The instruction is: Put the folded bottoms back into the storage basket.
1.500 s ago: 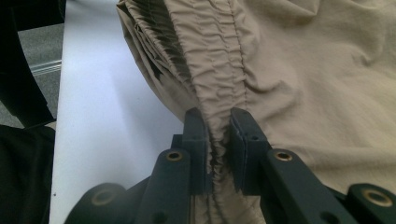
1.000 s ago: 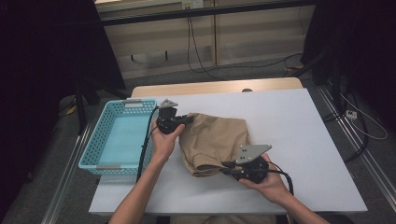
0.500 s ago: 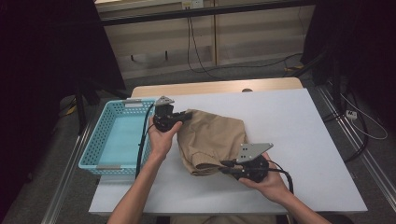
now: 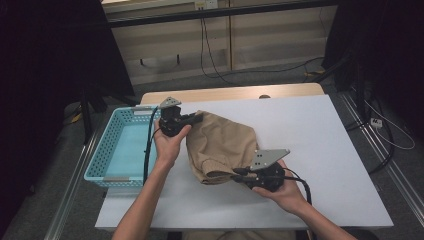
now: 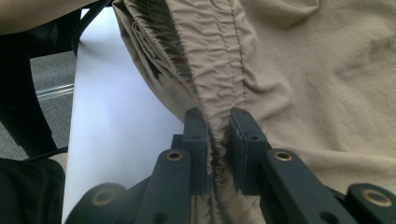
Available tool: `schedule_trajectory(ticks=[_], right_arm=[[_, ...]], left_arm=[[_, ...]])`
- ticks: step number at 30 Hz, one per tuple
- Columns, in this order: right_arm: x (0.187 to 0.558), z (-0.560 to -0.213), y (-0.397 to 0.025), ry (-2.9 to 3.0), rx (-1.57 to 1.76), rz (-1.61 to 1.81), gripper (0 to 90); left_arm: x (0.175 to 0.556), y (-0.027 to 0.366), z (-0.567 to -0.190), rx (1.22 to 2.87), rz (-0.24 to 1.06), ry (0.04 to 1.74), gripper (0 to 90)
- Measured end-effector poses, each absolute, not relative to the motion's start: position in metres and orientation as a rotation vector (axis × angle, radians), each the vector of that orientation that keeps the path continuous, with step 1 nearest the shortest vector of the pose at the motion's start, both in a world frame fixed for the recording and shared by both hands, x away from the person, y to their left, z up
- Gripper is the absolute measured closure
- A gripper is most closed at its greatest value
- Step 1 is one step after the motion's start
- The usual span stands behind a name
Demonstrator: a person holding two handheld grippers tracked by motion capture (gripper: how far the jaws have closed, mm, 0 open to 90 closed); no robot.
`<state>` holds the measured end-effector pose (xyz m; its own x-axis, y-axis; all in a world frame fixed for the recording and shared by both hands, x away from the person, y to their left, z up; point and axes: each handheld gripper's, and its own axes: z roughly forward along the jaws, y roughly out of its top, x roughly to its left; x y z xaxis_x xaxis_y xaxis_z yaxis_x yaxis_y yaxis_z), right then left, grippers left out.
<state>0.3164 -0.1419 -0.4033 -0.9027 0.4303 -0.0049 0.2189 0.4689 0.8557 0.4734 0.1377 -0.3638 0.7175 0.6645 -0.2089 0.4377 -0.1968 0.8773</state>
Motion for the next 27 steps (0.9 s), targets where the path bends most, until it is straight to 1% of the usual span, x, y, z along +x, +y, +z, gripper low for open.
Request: schedule_trajectory(ticks=[18, 27], right_arm=[[0.323, -0.389, -0.125, 2.479, 0.508, 1.429, 78.4], [0.327, -0.388, -0.116, 2.474, 0.494, 1.46, 78.4]], left_arm=[[0.474, 0.155, -0.343, 1.798, 0.295, 0.841, 81.6], [0.474, 0.163, -0.333, 1.794, 0.316, 0.837, 81.6]])
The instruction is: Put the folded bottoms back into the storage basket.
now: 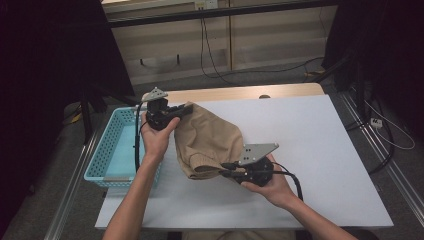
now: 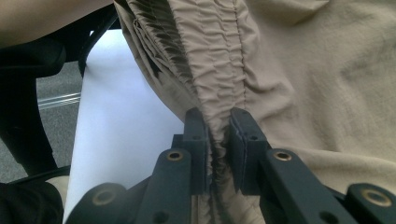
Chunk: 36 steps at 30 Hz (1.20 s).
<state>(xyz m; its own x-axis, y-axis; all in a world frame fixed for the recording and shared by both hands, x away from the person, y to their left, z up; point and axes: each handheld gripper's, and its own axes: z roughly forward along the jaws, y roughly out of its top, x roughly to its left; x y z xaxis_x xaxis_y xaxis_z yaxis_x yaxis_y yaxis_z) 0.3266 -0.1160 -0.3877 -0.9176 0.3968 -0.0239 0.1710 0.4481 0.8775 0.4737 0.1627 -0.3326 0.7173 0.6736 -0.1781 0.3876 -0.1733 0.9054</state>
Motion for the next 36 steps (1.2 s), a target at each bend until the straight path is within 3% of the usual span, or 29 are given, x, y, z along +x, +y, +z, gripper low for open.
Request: schedule_trajectory(ticks=[36], right_arm=[[0.341, -0.368, -0.079, 2.453, 0.419, 1.534, 78.4]], left_arm=[[0.475, 0.206, -0.309, 1.705, 0.345, 0.858, 81.7]])
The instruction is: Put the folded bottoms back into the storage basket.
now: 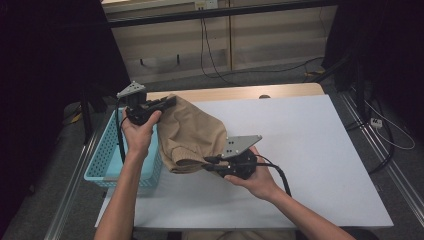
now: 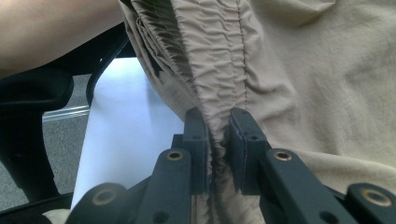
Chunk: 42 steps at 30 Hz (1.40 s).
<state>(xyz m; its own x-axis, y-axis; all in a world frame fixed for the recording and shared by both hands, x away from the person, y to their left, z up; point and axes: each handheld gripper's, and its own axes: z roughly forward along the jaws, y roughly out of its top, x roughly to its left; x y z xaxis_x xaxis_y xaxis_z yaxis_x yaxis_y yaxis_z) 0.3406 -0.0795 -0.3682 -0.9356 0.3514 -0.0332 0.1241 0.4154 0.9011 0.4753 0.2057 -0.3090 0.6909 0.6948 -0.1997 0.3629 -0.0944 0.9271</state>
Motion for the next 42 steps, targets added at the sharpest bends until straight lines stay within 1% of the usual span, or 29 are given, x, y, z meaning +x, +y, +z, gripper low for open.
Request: schedule_trajectory(ticks=[9, 42], right_arm=[[0.347, -0.359, -0.066, 2.453, 0.386, 1.549, 78.4], [0.362, -0.34, -0.034, 2.437, 0.324, 1.606, 78.4]], left_arm=[[0.476, 0.218, -0.298, 1.696, 0.384, 0.869, 81.7], [0.476, 0.257, -0.275, 1.635, 0.429, 0.896, 81.7]])
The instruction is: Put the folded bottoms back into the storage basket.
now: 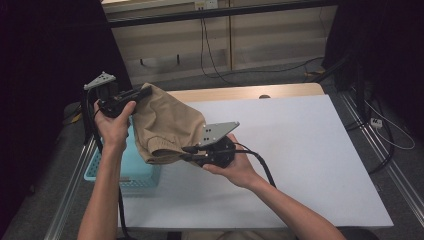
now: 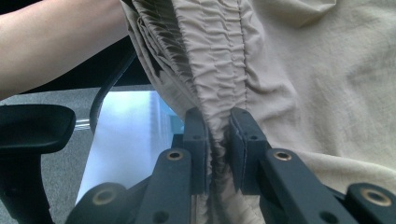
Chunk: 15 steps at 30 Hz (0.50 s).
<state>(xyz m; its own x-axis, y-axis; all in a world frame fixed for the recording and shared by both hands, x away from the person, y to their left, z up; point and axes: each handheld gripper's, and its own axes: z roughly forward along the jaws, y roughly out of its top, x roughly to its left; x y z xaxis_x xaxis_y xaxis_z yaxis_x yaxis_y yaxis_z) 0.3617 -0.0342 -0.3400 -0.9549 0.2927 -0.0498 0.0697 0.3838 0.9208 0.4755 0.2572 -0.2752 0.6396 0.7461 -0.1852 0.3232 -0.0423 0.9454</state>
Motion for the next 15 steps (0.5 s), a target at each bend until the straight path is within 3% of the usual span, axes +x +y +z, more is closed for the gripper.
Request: schedule_trajectory(ticks=[15], right_arm=[[0.365, -0.332, -0.016, 2.44, 0.284, 1.629, 78.4]], left_arm=[[0.47, 0.274, -0.263, 1.622, 0.464, 0.898, 81.7]])
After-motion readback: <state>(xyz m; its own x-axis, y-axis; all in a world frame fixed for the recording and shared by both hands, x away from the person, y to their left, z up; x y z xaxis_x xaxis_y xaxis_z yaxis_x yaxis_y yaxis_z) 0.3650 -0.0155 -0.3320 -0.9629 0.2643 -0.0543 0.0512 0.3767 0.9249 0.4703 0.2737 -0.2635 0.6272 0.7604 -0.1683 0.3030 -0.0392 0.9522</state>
